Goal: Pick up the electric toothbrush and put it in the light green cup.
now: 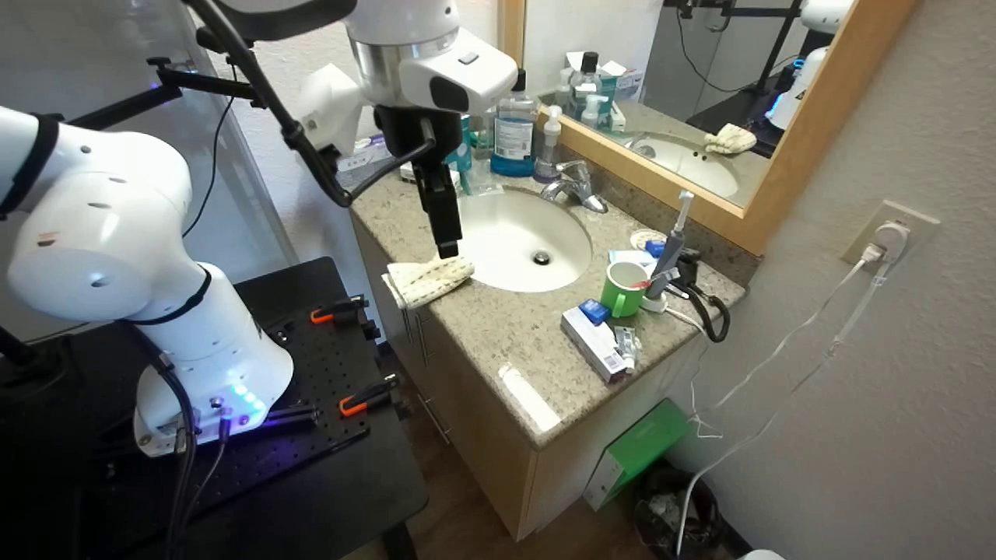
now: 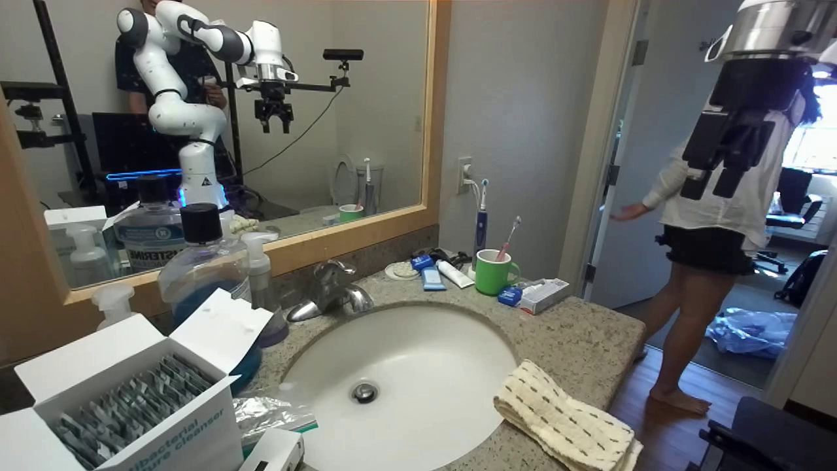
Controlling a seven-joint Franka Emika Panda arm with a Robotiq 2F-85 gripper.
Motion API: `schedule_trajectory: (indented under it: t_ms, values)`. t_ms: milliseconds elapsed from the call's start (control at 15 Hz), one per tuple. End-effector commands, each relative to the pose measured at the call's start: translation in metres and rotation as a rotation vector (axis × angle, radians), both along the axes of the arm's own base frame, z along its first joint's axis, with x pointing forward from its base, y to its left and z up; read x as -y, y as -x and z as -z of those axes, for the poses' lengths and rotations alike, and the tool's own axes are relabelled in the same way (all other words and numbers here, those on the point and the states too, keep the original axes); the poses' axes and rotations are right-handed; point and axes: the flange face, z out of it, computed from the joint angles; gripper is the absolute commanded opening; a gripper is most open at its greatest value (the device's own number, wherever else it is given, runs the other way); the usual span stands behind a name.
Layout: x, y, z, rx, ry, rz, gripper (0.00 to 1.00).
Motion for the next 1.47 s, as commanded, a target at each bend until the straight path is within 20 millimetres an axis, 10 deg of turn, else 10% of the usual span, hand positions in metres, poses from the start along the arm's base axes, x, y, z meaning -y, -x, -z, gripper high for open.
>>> schedule_trajectory:
  t_ms: [0, 1400]
  values:
    - [0.004, -0.02, 0.0, 0.032, -0.013, -0.032, 1.0]
    - [0.006, -0.057, 0.01, 0.073, -0.054, -0.012, 1.0]
